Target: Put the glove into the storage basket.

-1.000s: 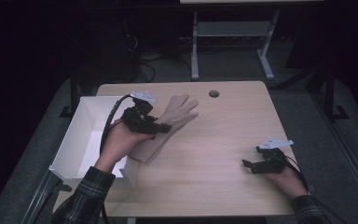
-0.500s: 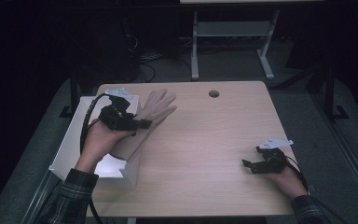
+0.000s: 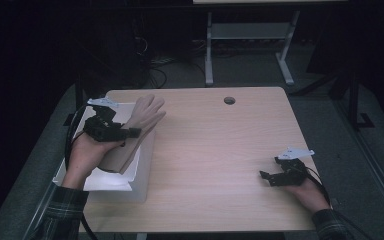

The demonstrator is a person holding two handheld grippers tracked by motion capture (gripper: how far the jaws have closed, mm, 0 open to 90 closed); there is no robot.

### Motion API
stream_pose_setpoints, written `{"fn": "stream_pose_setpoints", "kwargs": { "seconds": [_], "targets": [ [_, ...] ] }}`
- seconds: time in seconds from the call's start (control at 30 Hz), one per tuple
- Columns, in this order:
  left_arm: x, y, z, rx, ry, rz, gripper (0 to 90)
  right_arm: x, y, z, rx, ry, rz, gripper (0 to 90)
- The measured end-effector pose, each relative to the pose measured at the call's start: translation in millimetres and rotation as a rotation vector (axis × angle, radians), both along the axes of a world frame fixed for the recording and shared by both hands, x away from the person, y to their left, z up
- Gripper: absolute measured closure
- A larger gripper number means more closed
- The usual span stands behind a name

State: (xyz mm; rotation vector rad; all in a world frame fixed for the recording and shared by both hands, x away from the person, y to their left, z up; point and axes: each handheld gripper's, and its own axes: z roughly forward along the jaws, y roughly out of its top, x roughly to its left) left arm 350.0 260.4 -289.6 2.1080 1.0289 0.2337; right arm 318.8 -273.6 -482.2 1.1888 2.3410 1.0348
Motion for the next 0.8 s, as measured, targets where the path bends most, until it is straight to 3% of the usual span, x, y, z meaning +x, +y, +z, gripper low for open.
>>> {"fn": "stream_pose_setpoints", "kwargs": {
  "seconds": [0.37, 0.63, 0.8],
  "targets": [
    [-1.0, 37.3, -16.1, 0.043, 0.002, 0.119, 66.6, -0.1, 0.1, 0.0, 0.001, 0.002, -0.002, 15.4],
    [4.3, 51.9, -48.7, 0.065, 0.038, 0.182, 66.5, 0.0, -0.1, 0.2, -0.002, 0.002, 0.000, 15.4],
    [9.1, 56.2, -69.3, 0.076, 0.062, 0.193, 66.4, 0.0, -0.1, 0.1, -0.001, 0.000, 0.000, 15.4]
  ]
}}
